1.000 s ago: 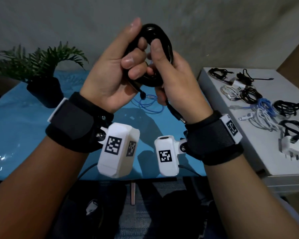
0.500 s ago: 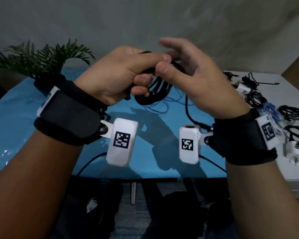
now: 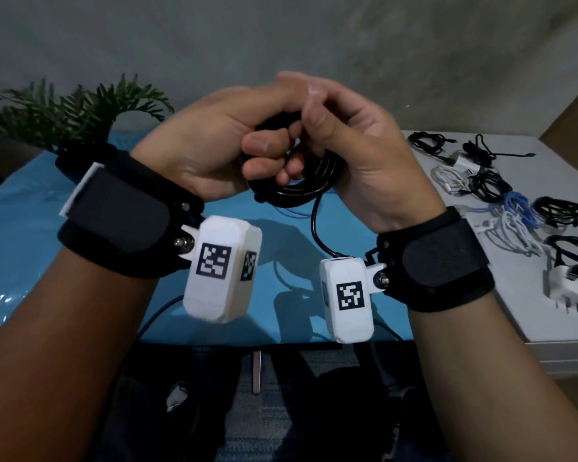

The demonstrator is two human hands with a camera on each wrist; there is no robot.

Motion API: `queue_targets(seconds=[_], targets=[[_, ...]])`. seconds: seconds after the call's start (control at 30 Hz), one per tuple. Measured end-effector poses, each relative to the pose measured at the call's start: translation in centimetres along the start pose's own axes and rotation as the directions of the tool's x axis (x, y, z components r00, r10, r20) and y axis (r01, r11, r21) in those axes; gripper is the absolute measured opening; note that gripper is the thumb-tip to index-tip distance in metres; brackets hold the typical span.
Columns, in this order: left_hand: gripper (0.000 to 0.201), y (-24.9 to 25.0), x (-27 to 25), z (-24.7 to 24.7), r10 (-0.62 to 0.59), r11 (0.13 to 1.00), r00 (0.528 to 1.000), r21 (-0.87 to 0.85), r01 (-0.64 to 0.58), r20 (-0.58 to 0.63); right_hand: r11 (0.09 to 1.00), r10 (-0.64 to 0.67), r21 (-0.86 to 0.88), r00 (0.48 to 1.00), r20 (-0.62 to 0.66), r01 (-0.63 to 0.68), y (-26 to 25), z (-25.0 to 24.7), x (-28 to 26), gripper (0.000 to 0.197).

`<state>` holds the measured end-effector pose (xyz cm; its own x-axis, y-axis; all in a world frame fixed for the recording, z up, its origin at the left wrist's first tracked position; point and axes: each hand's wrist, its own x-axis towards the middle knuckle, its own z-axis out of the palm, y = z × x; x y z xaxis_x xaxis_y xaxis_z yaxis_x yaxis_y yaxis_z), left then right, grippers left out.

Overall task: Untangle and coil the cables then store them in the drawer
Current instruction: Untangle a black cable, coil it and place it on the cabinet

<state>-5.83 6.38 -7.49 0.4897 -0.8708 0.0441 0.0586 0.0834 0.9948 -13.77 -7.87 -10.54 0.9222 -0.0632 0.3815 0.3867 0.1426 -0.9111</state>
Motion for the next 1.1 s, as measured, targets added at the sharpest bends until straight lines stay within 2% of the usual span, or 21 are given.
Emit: queue_targets(seconds=[0.07,0.13,0.2,0.27,0.4,0.5,0.57,0.63,0.73,0.87,0.97,1.1], targets=[[0.035,0.2,-0.3,-0.9,-0.013,0.997,0.999,0.079,0.015,-0.031,0.984,-0.003,-0.178,0.998,0.069,0.016,0.1,-0.3,-0.1,0.033],[0.03,0.2,-0.5,-1.6,-0.028,0.994,0.998,0.106,0.035,-0.063,0.888,0.04,-0.46,0.994,0.102,0.011,0.1,-0.9,0.1,0.041],[0.033,0.1,-0.6,-2.0,-0.041,0.989,0.994,0.135,0.055,-0.104,0.777,0.08,-0.629,0.995,0.06,-0.025,-0.1,-1.5,0.3,0.059],[0.034,-0.2,-0.4,-1.9,-0.035,0.972,0.984,0.223,0.074,-0.175,0.737,0.097,-0.674,0.995,0.02,-0.058,-0.5,-1.8,0.2,0.069],[0.032,-0.9,-0.1,-2.1,0.064,0.867,0.941,0.485,0.113,-0.334,0.666,0.131,-0.741,0.991,-0.005,-0.092,-1.3,-2.0,0.0,0.055],[0.044,-1.4,0.2,-3.0,0.117,0.844,0.9,0.52,0.133,-0.42,0.68,0.095,-0.722,0.992,-0.087,-0.129,-1.8,-3.0,0.0,0.056],[0.045,-1.4,0.2,-3.6,0.121,0.865,0.884,0.484,0.13,-0.453,0.713,0.041,-0.689,0.989,-0.144,-0.13,-1.8,-4.0,0.0,0.047],[0.04,-1.3,0.3,-3.8,0.076,0.913,0.896,0.392,0.114,-0.437,0.746,0.012,-0.655,0.985,-0.171,-0.123,-1.9,-4.4,-0.1,0.041],[0.035,-1.5,0.5,-3.0,-0.009,0.972,0.951,0.22,0.081,-0.309,0.753,0.012,-0.65,0.99,-0.138,-0.1,-1.3,-3.7,0.1,0.054],[0.039,-2.1,0.8,-0.9,0.014,0.999,0.995,0.043,-0.01,-0.101,0.864,0.046,-0.502,0.999,-0.007,-0.043,0.1,-1.2,0.3,0.026],[0.036,-2.2,1.0,-0.7,0.039,0.999,0.995,0.008,-0.039,-0.093,0.937,0.018,-0.349,0.999,-0.032,-0.028,0.3,-0.9,0.4,0.018],[0.057,-2.1,1.2,-0.5,0.088,0.992,0.985,0.108,-0.072,-0.151,0.948,-0.027,-0.318,0.998,-0.063,0.006,0.4,-0.7,0.6,0.029]])
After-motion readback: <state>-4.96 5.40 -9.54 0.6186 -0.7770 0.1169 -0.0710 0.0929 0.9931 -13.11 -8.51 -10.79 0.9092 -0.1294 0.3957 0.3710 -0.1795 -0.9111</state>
